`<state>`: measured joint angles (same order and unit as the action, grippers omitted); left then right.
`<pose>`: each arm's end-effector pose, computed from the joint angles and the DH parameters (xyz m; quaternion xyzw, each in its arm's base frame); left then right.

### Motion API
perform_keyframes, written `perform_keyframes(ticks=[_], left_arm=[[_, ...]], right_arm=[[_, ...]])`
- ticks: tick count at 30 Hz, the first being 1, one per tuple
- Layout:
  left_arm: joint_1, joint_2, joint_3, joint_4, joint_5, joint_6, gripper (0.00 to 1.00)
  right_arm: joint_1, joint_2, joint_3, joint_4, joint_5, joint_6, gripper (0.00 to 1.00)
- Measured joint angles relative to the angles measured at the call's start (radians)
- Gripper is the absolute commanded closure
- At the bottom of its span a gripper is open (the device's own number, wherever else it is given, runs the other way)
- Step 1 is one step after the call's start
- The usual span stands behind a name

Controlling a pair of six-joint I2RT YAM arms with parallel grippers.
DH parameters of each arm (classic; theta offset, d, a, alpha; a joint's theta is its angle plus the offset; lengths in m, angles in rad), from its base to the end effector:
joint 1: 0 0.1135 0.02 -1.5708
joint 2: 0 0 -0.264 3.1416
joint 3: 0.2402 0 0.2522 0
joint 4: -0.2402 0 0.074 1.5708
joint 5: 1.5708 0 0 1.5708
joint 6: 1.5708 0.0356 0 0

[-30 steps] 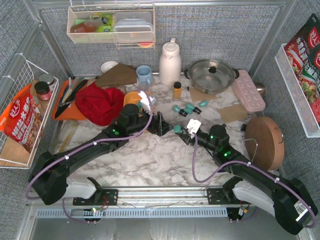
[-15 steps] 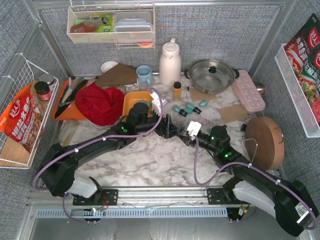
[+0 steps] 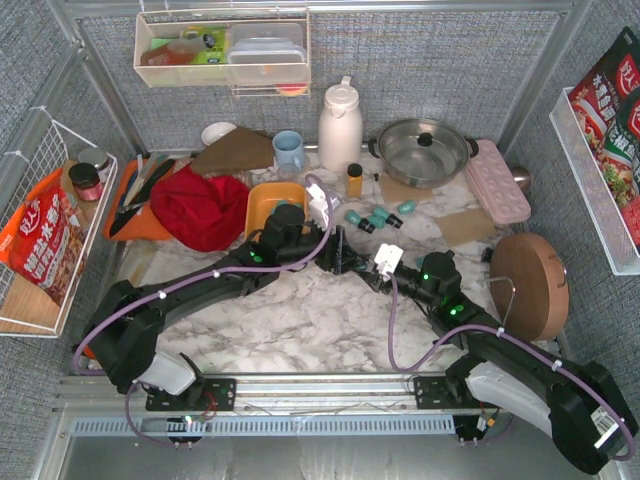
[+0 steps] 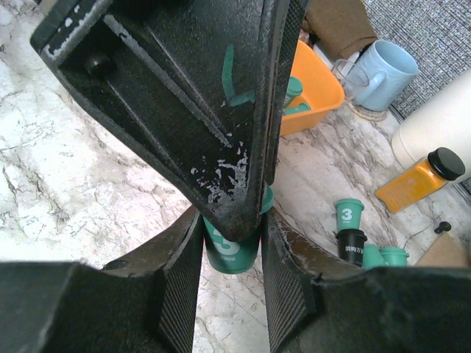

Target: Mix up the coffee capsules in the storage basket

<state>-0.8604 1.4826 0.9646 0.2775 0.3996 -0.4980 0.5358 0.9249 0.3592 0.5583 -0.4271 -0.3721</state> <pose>0.2132 -0.2691 0.2819 0.2595 0.7365 -0.5015 0.3726 0.1700 0.1181 0.2429 -0.4383 0.5579 0.2062 0.6739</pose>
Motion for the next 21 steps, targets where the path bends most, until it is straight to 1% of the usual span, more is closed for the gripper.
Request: perform_keyframes(ticks=[14, 15, 19, 21], left_arm=[[-0.016, 0.031, 0.034, -0.060, -0.001, 0.021, 0.43], [-0.016, 0.033, 0.038, -0.066, -0.001, 0.023, 0.44], [-0.018, 0.039, 0.047, -0.076, 0.000, 0.031, 0.53], [-0.020, 0.039, 0.047, -0.078, 0.000, 0.034, 0.55]], right_arm=[[0.000, -0.007, -0.002, -0.001, 0.004, -0.003, 0.68], [0.000, -0.008, -0.002, -0.001, 0.004, -0.004, 0.68], [0.000, -0.011, -0.005, -0.001, 0.005, -0.004, 0.67], [0.000, -0.013, -0.007, -0.001, 0.005, -0.004, 0.66]])
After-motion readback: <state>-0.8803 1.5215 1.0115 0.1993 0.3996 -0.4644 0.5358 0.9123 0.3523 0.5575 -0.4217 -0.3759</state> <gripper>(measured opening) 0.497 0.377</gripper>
